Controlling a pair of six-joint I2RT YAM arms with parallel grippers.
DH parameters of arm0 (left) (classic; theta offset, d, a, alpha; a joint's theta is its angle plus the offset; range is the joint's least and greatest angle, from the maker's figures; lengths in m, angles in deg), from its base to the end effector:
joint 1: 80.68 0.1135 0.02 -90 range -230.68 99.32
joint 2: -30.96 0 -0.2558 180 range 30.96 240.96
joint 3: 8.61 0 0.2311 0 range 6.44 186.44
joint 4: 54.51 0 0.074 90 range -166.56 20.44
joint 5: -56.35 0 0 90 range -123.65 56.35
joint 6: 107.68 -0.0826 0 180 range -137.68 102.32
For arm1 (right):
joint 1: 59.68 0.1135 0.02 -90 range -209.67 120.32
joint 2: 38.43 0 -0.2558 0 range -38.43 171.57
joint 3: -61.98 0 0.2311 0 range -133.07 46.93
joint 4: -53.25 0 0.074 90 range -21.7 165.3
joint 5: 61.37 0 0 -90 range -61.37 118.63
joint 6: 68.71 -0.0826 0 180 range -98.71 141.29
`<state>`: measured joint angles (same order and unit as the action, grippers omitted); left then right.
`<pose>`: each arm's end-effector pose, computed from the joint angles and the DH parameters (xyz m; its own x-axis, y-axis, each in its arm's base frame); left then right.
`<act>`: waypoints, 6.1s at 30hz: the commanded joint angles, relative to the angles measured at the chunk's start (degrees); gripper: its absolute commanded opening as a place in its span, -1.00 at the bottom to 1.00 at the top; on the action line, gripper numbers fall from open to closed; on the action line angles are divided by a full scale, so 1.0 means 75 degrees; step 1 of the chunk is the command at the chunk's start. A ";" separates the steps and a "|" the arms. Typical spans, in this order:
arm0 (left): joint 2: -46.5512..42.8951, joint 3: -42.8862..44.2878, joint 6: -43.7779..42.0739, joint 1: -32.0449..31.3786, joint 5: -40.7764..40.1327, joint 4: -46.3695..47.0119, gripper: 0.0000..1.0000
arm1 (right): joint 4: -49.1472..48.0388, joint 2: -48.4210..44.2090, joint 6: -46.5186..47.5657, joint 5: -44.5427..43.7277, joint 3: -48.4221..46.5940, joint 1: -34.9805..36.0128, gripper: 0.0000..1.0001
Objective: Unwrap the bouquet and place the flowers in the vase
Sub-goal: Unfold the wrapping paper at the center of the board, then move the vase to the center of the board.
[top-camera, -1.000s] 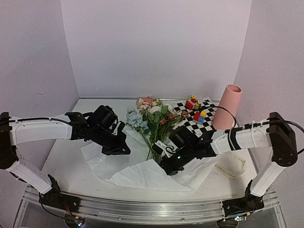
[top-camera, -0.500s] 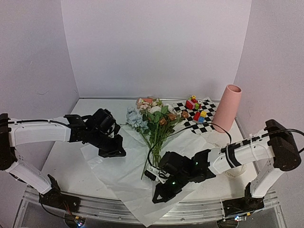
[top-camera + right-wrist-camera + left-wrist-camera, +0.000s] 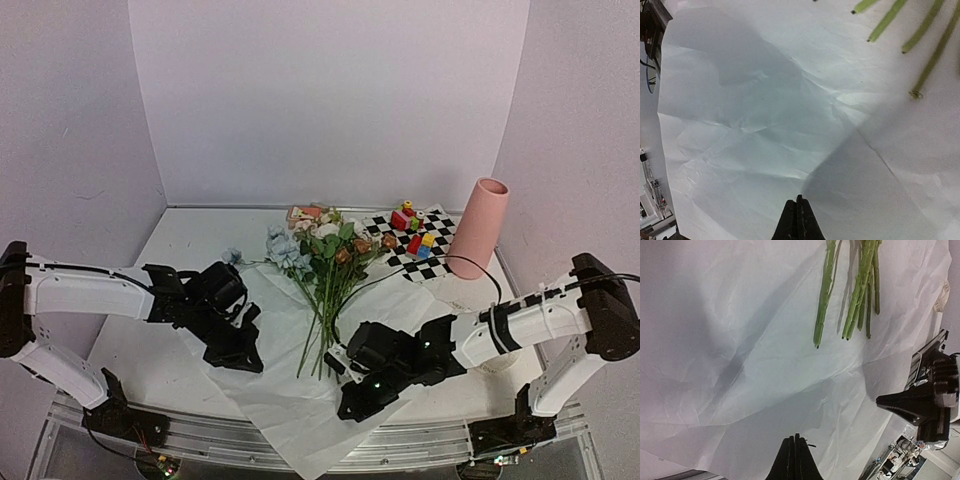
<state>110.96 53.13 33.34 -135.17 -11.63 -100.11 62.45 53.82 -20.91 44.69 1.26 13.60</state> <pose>0.1266 -0.2308 0.1578 -0.9892 0.1456 -0.0155 0.1297 0.8222 -0.5542 0.0769 0.3353 0.1482 -0.7978 -0.4121 -0.4401 -0.6004 0.4758 0.6427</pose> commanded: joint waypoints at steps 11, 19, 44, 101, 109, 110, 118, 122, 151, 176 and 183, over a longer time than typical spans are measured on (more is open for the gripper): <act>0.0840 -0.0251 0.0257 -0.0669 0.0012 0.0265 -0.98 | 0.0524 -0.0081 -0.0502 -0.0729 0.0459 0.0004 -1.00; 0.0443 -0.0241 0.0366 -0.0678 0.0104 0.0224 -0.96 | 0.1133 -0.0912 -0.0696 -0.1570 0.0613 0.0004 -1.00; 0.0489 -0.0958 0.0410 -0.0678 0.0826 0.0157 -0.97 | 0.1398 -0.0540 -0.0816 -0.1661 0.0776 0.0003 -1.00; 0.4876 0.6001 -0.0851 0.0072 -0.3178 0.0102 0.01 | 0.4675 -0.2374 0.2092 -0.5103 -0.4607 -0.5371 0.96; 0.5035 0.6194 -0.1114 0.0204 -0.2684 0.0101 -0.01 | 0.5514 -0.0713 0.3268 -0.3318 -0.7362 -0.7288 0.78; 0.5028 0.6188 -0.1144 0.0216 -0.2639 0.0101 -0.01 | 0.5731 -0.0402 0.3383 -0.3277 -0.7676 -0.7364 0.76; 0.5064 0.6131 -0.1307 0.0294 -0.2248 0.0091 -0.01 | 0.6753 0.1338 0.3602 -0.3159 -1.0407 -0.8025 0.47; 0.5064 0.6100 -0.1318 0.0314 -0.2120 0.0090 -0.01 | 0.7166 0.2022 0.3542 -0.3000 -1.1261 -0.8340 0.31; 0.4837 0.5620 -0.1618 0.0705 -0.1796 0.0078 -0.02 | 0.7179 0.3065 0.3553 -0.4095 -1.1422 -0.8704 -0.04; 0.4879 0.5604 -0.1778 0.0878 -0.1646 0.0078 -0.04 | 0.7216 0.3181 0.3575 -0.3848 -1.0995 -0.8798 -0.43; 0.4786 0.5450 -0.1797 0.0878 -0.1621 0.0078 -0.05 | 0.7260 0.3039 0.3517 -0.3856 -1.1004 -0.8800 -0.74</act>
<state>148.89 94.48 21.08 -128.93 -24.28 -100.55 114.38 77.86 5.87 16.10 -81.80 -52.36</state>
